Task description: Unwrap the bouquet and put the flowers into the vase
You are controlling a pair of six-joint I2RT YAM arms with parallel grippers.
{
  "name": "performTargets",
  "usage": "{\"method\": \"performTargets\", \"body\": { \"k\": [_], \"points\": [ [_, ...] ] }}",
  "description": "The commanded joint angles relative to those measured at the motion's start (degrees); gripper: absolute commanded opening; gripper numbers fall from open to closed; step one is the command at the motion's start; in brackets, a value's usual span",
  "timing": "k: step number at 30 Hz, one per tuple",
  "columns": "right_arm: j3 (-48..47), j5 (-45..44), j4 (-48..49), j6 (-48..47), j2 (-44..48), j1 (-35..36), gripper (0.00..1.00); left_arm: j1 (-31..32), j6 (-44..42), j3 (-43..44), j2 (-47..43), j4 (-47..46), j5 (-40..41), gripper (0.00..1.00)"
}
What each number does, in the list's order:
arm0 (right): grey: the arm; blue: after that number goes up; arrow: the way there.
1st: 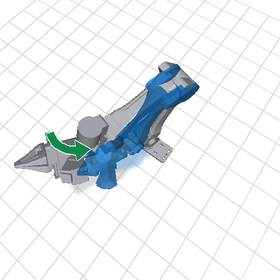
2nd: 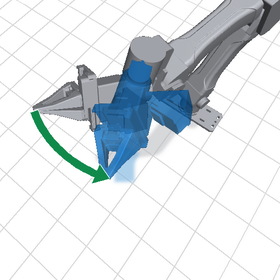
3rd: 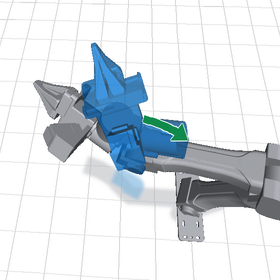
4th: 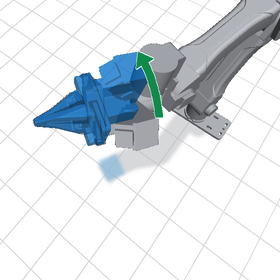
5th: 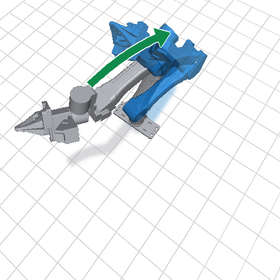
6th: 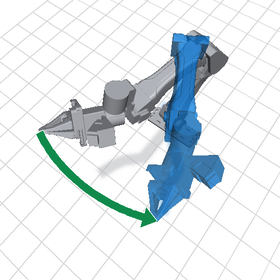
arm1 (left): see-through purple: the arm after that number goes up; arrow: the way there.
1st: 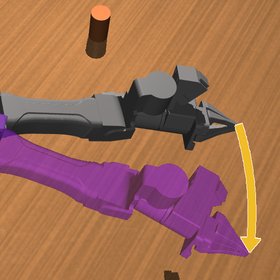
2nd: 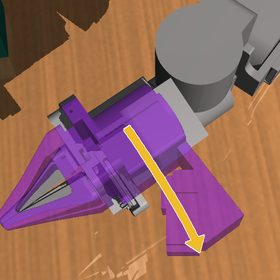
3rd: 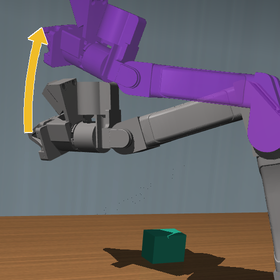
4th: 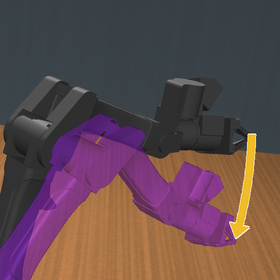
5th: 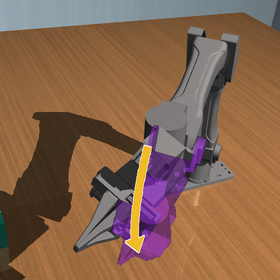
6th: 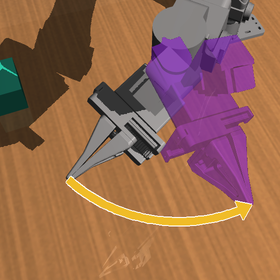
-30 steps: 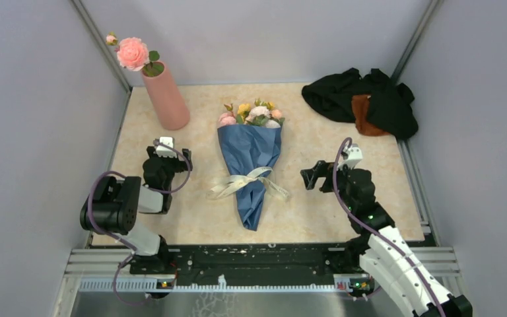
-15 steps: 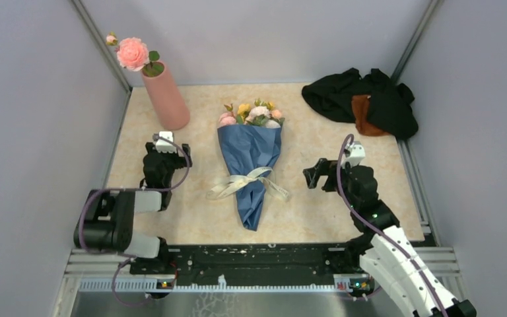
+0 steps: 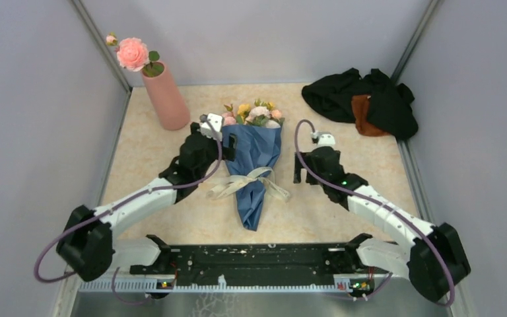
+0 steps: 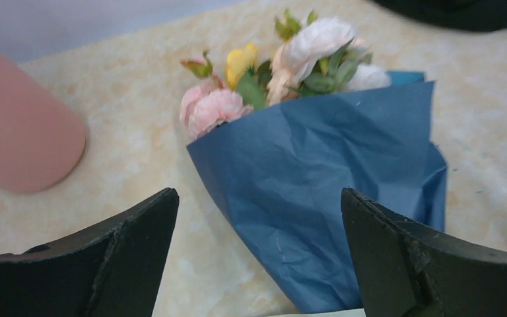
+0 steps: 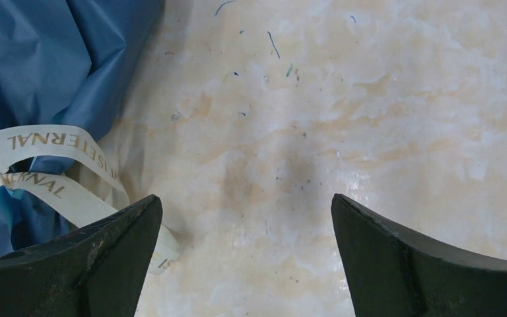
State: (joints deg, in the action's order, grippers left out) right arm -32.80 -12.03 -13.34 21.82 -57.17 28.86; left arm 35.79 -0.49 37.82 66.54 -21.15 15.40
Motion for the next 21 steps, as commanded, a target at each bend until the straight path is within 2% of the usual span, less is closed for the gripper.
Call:
{"method": "performTargets", "body": {
  "k": [1, 5, 8, 10, 12, 13, 14, 15, 21],
  "points": [
    [-9.74, -16.05, 0.79, -1.84, -8.92, 9.14, 0.99, 3.56, 5.5, 6.56, 9.03, 14.54, 16.2, 0.99],
    [-15.35, -22.34, -0.06, -1.18, -15.58, 16.08, 0.99, 3.9, 10.25, -0.3, 4.15, 5.34, 12.8, 0.99],
    [-17.07, -23.52, 1.44, -1.39, -15.93, 17.95, 0.96, 3.85, 18.77, -5.8, -2.53, 2.53, 19.78, 0.99],
    [-17.48, -23.56, 2.85, -2.44, -15.7, 18.79, 0.9, 3.76, 17.73, -7.76, -5.79, 2.73, 19.6, 0.99],
    [-18.28, -23.25, 3.27, -2.72, -16.32, 19.24, 0.89, 3.76, 15.61, -7.74, -7.39, 6.35, 16.91, 0.87],
    [-18.84, -22.92, 3.3, -2.75, -17.01, 19.49, 0.89, 3.84, 16.59, -6.87, -7.68, 9.26, 16.38, 0.86],
    [-19.35, -22.74, 3.3, -2.75, -17.99, 19.79, 0.89, 3.87, 18.04, -6.32, -7.55, 11.39, 16.45, 0.95],
    [-20.06, -22.6, 3.39, -2.75, -18.96, 20.27, 0.88, 3.86, 19.6, -5.96, -7.26, 13.42, 16.53, 0.98],
    [-23.93, -18.86, 5.08, -2.08, -26.03, 22.64, 0.87, 3.94, 27.8, -7.53, -5.06, 18.17, 13.24, 0.99]
  ]
}}
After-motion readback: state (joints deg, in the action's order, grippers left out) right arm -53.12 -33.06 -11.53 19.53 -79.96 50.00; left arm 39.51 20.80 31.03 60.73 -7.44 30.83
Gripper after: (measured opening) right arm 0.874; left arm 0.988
